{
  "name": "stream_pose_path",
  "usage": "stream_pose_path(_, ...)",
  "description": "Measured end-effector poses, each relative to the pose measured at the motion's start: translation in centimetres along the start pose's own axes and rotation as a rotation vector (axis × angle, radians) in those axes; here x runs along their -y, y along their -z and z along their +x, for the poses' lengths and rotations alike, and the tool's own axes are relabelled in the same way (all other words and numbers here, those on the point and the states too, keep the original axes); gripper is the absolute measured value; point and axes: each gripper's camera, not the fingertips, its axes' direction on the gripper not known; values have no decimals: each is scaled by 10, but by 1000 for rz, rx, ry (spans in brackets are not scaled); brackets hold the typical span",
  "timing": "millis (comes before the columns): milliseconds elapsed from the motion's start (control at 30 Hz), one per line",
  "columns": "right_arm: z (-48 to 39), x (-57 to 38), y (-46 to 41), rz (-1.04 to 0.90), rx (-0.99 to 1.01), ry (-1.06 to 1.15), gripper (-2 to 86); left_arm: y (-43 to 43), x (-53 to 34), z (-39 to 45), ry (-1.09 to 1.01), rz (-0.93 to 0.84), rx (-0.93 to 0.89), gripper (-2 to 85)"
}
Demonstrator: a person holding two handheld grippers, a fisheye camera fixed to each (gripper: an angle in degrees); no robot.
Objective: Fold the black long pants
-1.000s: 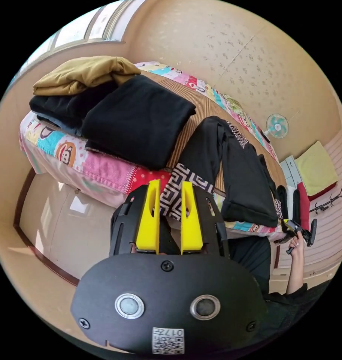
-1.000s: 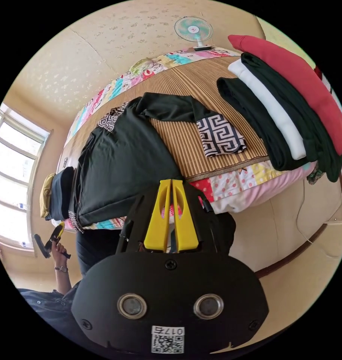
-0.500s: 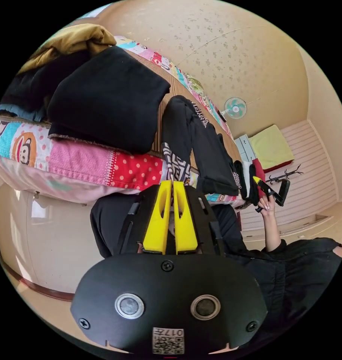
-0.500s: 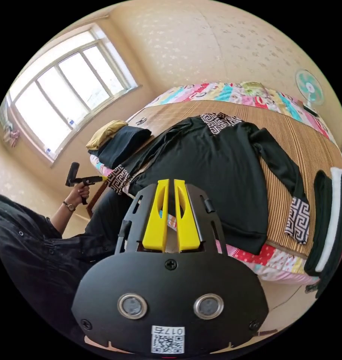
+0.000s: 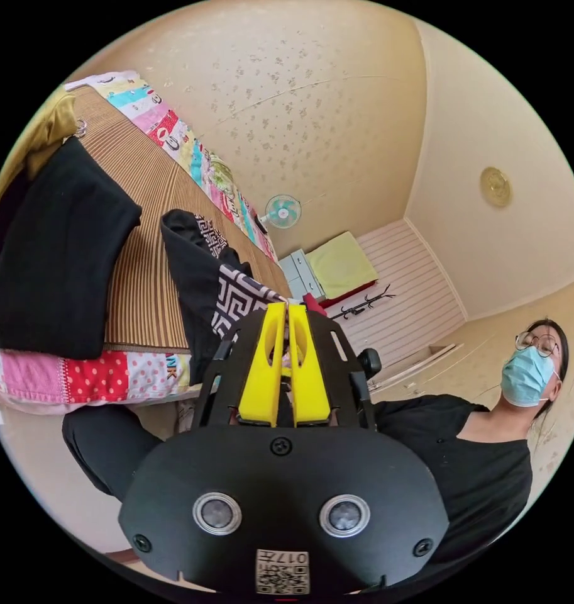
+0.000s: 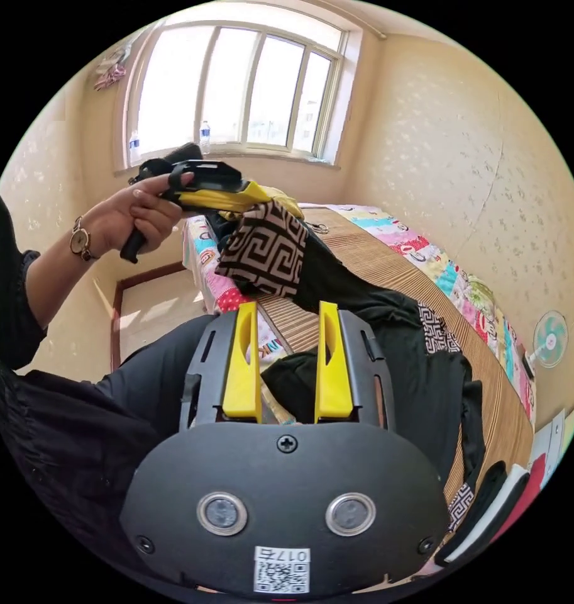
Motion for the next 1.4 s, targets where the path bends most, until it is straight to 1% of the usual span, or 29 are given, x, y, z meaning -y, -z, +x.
stream_pose_path(67,-23,9,-8,50,-63,45,158,5,8,3,-1,13,-15,-10)
stream_pose_path(167,-43,27,-29,65,-118,125,182,16,17,6,2,27,-25,-9)
stream_pose_path(300,-41,52,-51,93,-164,116,166,38,25,-1,21,79,-31,-6)
stream_pose_path(367,-28,71,-54,151,-186,62,99,54,27,-9,37,126,-30,0)
stream_pose_path(433,-14,89,-58,183,-175,53,46,75,23,-13,24,190,4,16)
stream_pose_path(467,-1,103,-63,187,-145,52,30,90,17,-16,20,233,44,36)
stream_pose_path(533,29,125,-71,187,-73,15,24,107,5,-22,31,291,99,47)
stream_pose_path(567,57,139,-76,191,-2,-28,22,115,-6,-28,38,327,94,49)
stream_pose_path(600,73,146,-77,193,43,-51,20,119,-18,-35,42,351,36,50)
stream_pose_path(633,109,158,-80,200,147,-108,19,119,-24,-39,38,356,-2,50)
stream_pose_path(667,148,167,-82,217,257,-167,17,116,-35,-46,34,349,-60,47)
stream_pose_path(700,169,171,-82,231,312,-194,17,109,-47,-55,54,323,-77,41)
stream_pose_path(767,255,176,-82,315,518,-284,16,93,-64,-70,115,258,-29,41)
stream_pose_path(800,277,175,-82,341,556,-303,16,80,-74,-80,165,206,13,46)
stream_pose_path(867,364,155,-77,462,630,-386,16,59,-89,-97,241,136,29,50)
stream_pose_path(900,386,147,-76,490,633,-413,17,45,-98,-108,281,94,2,51)
stream_pose_path(933,428,126,-76,539,633,-482,18,38,-102,-113,299,74,-20,51)
stream_pose_path(967,467,99,-78,581,614,-565,19,29,-109,-121,329,48,-57,51)
stream_pose_path(1033,518,51,-84,615,545,-683,21,23,-118,-129,366,60,-57,51)
stream_pose_path(1100,555,-2,-94,597,427,-795,22,20,-121,-134,387,76,-20,52)
stream_pose_path(1133,575,-41,-104,581,359,-898,22,19,-119,-134,386,75,-13,52)
stream_pose_path(1167,590,-81,-115,566,313,-987,22,16,-115,-134,377,74,-3,56)
stream_pose_path(1200,596,-101,-121,552,287,-1029,22,13,-109,-132,347,81,-2,60)
stream_pose_path(1267,607,-173,-144,462,195,-1177,22,9,-99,-126,301,105,-16,65)
stream_pose_path(1300,609,-189,-150,439,180,-1209,22,5,-93,-124,283,122,-30,65)
stream_pose_path(1367,611,-243,-170,334,152,-1312,21,-5,-86,-121,268,134,-51,66)
stream_pose_path(1400,611,-253,-173,311,150,-1332,21,-13,-82,-121,263,128,-64,66)
